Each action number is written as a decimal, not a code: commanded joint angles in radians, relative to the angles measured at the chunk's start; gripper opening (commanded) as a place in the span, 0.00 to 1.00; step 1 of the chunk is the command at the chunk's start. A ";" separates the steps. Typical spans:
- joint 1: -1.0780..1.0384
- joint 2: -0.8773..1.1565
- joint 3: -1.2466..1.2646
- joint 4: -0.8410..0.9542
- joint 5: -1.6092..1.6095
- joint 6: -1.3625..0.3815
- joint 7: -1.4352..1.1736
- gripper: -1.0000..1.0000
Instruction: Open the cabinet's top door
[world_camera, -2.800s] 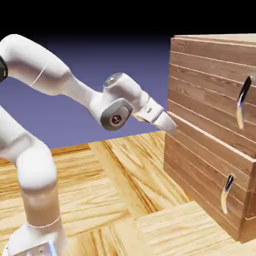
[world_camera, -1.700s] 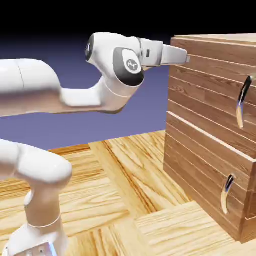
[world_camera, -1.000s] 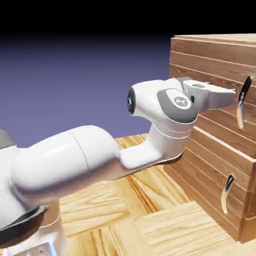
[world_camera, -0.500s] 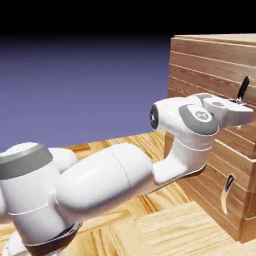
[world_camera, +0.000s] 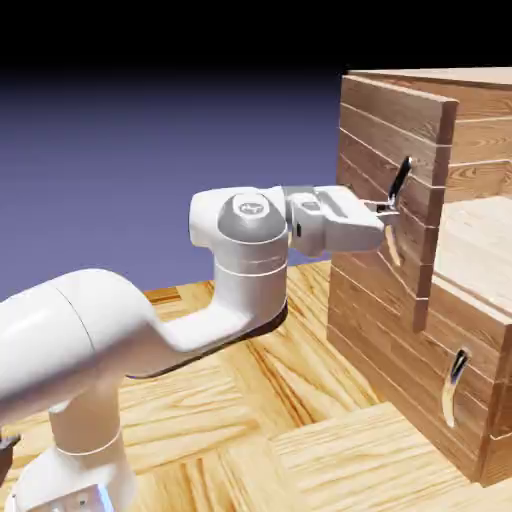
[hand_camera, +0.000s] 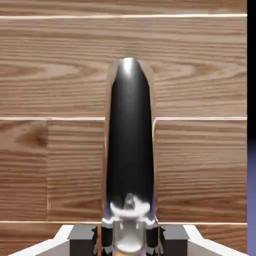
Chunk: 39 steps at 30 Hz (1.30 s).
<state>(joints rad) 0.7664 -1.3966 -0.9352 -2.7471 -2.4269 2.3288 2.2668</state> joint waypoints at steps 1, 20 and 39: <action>-0.027 -0.010 0.036 -0.036 0.027 -0.034 0.006 0.00; -0.109 -0.113 0.724 -0.321 0.648 -0.519 0.078 0.00; -0.572 -0.116 1.128 -0.328 1.067 -0.151 0.074 0.00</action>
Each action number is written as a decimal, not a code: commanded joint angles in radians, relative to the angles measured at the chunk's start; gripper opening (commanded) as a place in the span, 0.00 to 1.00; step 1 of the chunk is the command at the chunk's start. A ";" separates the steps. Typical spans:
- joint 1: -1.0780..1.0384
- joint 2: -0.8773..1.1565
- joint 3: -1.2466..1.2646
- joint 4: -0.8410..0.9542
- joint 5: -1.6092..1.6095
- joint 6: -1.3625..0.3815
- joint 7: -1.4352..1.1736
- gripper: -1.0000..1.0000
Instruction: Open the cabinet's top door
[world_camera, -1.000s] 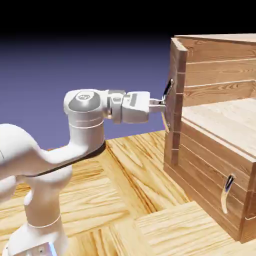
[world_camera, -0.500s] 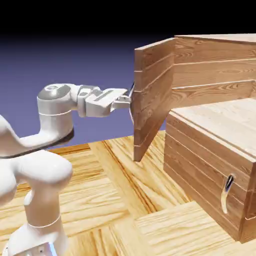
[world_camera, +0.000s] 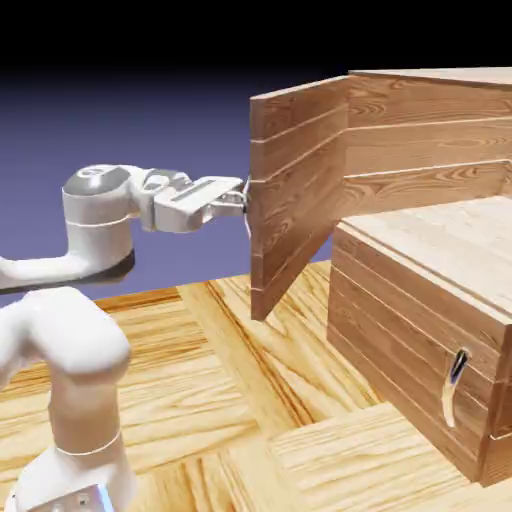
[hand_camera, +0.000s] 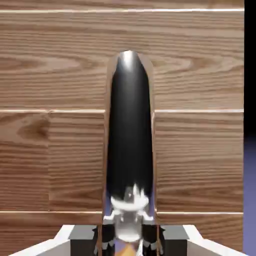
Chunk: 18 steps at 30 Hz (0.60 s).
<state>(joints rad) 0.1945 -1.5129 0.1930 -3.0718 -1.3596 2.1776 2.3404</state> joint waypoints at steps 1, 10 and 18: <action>-0.036 -0.009 0.022 -0.004 0.025 0.032 -0.009 0.00; -0.006 -0.008 0.345 0.057 0.355 -0.167 -0.050 0.00; -0.046 0.106 0.635 0.239 0.611 -0.440 -0.033 0.00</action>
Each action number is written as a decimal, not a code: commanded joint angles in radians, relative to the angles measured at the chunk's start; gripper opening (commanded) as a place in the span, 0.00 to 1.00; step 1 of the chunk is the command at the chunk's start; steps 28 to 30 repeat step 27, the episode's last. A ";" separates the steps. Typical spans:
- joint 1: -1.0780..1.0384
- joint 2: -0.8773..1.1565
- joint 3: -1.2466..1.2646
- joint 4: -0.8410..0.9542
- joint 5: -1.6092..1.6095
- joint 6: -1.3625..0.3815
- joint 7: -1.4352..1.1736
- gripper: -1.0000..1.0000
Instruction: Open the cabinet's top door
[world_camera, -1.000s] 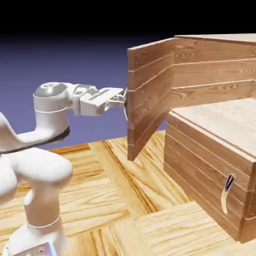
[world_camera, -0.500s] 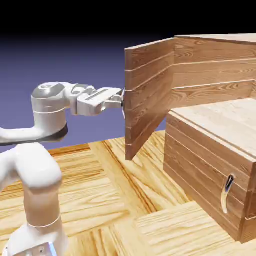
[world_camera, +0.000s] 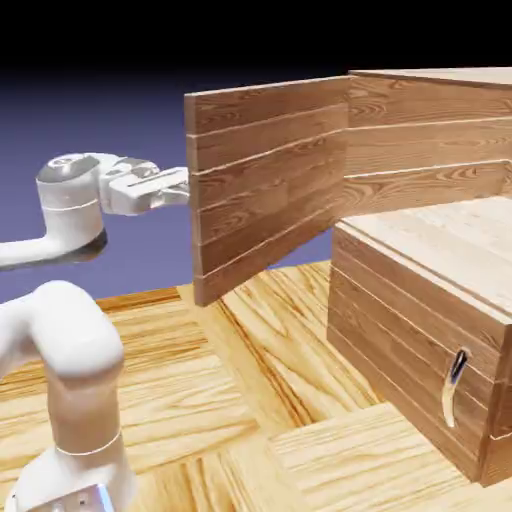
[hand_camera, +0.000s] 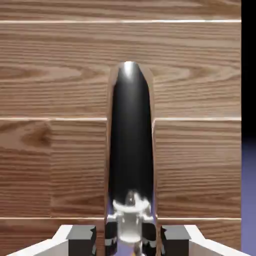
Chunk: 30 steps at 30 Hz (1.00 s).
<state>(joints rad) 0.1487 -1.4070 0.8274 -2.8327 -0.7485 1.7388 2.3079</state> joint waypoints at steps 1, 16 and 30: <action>-0.020 0.017 0.036 0.034 0.030 -0.038 0.003 0.00; -0.444 0.141 0.399 0.578 0.277 -0.485 -0.015 0.00; -0.743 0.128 0.528 0.939 0.337 -0.731 -0.073 1.00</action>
